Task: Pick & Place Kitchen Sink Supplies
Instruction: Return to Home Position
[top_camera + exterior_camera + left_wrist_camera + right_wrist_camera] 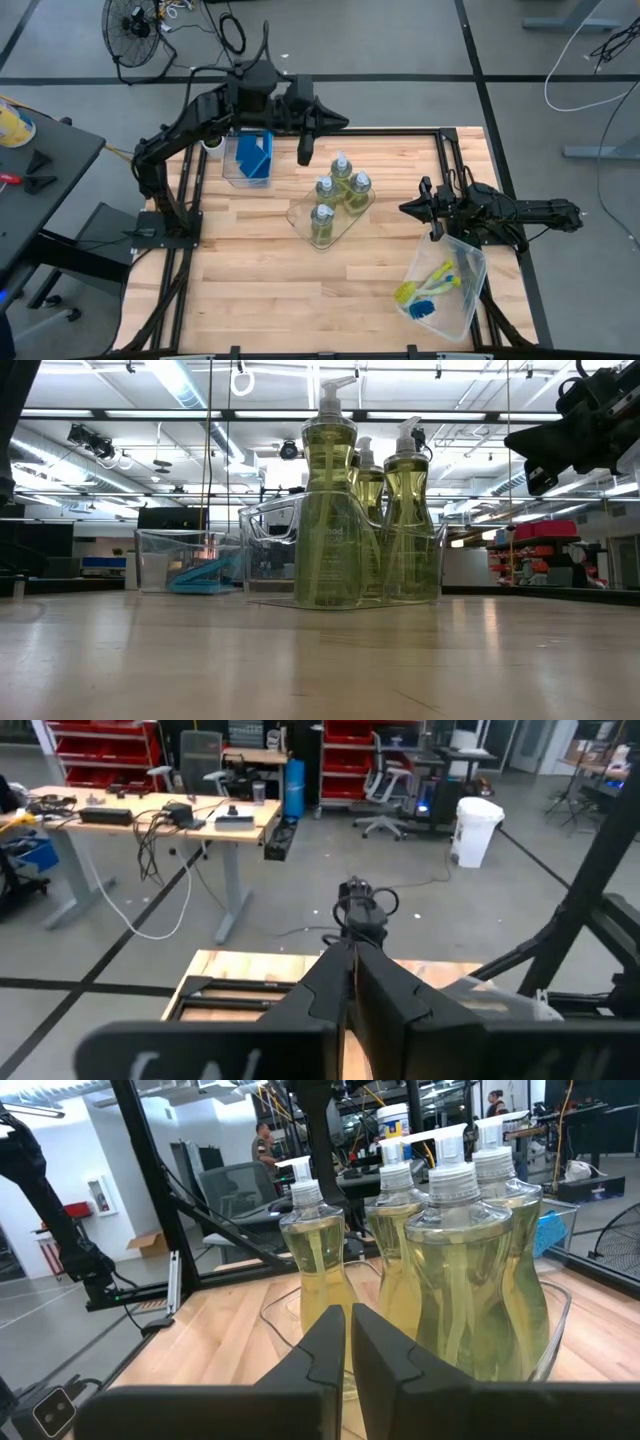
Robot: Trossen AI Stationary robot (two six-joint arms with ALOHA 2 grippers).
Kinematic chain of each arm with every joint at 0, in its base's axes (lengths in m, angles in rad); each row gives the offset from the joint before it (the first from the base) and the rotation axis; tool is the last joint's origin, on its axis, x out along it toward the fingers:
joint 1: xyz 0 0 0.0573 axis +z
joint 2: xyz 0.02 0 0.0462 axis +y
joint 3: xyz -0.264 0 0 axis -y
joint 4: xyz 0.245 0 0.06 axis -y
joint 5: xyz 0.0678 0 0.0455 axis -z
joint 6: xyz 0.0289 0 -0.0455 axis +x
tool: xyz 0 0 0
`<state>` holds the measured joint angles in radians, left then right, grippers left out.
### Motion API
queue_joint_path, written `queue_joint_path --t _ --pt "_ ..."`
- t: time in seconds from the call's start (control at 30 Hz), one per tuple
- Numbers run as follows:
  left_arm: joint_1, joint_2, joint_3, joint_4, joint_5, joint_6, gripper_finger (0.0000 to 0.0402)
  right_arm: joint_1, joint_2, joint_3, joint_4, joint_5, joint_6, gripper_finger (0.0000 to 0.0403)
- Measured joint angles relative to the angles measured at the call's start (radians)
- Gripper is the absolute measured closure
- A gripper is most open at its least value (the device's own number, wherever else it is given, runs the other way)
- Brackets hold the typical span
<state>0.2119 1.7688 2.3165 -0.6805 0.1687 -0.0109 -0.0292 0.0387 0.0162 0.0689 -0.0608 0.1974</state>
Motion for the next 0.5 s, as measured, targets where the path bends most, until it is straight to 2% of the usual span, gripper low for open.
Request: queue_joint_path --t 0.2,0.3,0.37,0.5 --pt "-0.034 -0.023 -0.001 -0.007 -0.101 0.0 0.0363 0.0 0.0 0.0 0.0 0.0 0.0 0.0376" --pt "-0.043 -0.046 -0.033 0.029 -0.115 0.0 0.0359 0.0 0.0 0.0 0.0 0.0 0.0 0.0376" --pt "-0.045 -0.096 -0.131 0.084 -0.113 -0.003 0.0357 0.0 0.0 0.0 -0.001 0.0 0.0 0.0376" --pt "-0.046 -0.245 -0.428 0.35 -0.113 -0.003 0.0355 0.0 0.0 0.0 -0.003 0.001 0.0 0.0376"
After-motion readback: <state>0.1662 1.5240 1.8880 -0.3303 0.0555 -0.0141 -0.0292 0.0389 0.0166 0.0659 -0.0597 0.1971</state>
